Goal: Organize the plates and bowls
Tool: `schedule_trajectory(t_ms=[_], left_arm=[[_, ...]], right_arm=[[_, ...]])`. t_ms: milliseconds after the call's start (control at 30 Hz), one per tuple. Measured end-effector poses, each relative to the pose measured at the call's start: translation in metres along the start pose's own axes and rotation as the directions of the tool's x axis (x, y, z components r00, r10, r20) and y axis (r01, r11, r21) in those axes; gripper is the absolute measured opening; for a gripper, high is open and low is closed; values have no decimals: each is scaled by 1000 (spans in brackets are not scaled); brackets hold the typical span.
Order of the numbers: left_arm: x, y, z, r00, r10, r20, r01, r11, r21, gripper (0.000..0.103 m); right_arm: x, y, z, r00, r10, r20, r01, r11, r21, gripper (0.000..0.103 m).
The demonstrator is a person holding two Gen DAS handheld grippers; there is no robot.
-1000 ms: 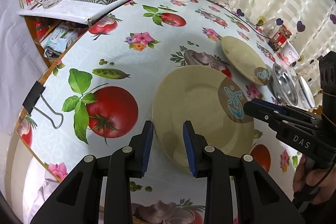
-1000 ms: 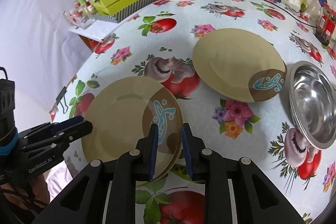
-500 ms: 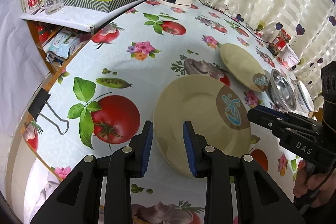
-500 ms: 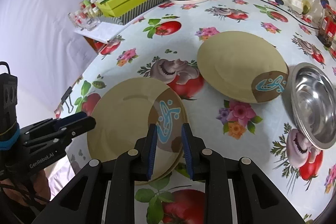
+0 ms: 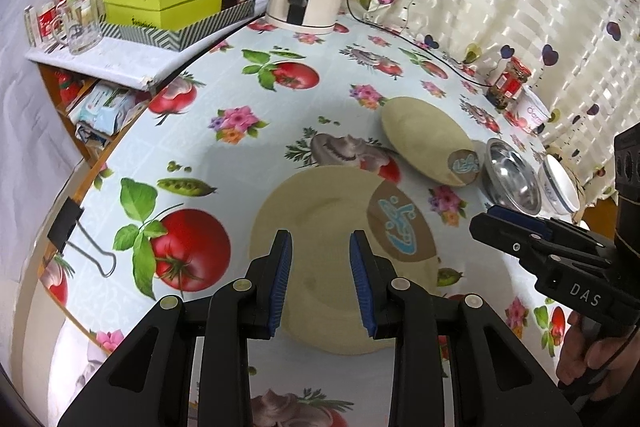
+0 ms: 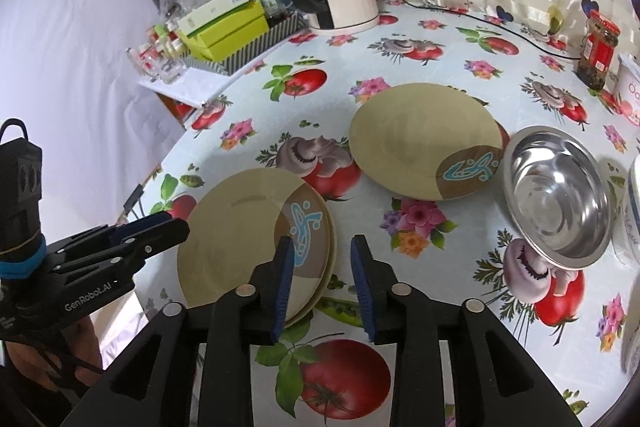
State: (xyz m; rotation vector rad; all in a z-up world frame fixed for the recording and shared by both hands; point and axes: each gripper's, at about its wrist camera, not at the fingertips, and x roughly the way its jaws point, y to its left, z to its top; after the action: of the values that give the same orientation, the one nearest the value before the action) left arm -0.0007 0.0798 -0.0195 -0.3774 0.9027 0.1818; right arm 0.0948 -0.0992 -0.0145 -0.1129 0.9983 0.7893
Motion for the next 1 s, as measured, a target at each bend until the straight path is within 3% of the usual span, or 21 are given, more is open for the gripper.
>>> schedule_trajectory(t_ms=[133,1000], left_arm=[[1,-3,2,1000,-2,0,2,1000,1,31],[5,-32,21,999,-49,2,49,998,41,31]], right_arm=[[-3,-3,1,1000,-5,7,5,1000,10,38],[-28,-20,10,997,-12,70,8,999,48,39]])
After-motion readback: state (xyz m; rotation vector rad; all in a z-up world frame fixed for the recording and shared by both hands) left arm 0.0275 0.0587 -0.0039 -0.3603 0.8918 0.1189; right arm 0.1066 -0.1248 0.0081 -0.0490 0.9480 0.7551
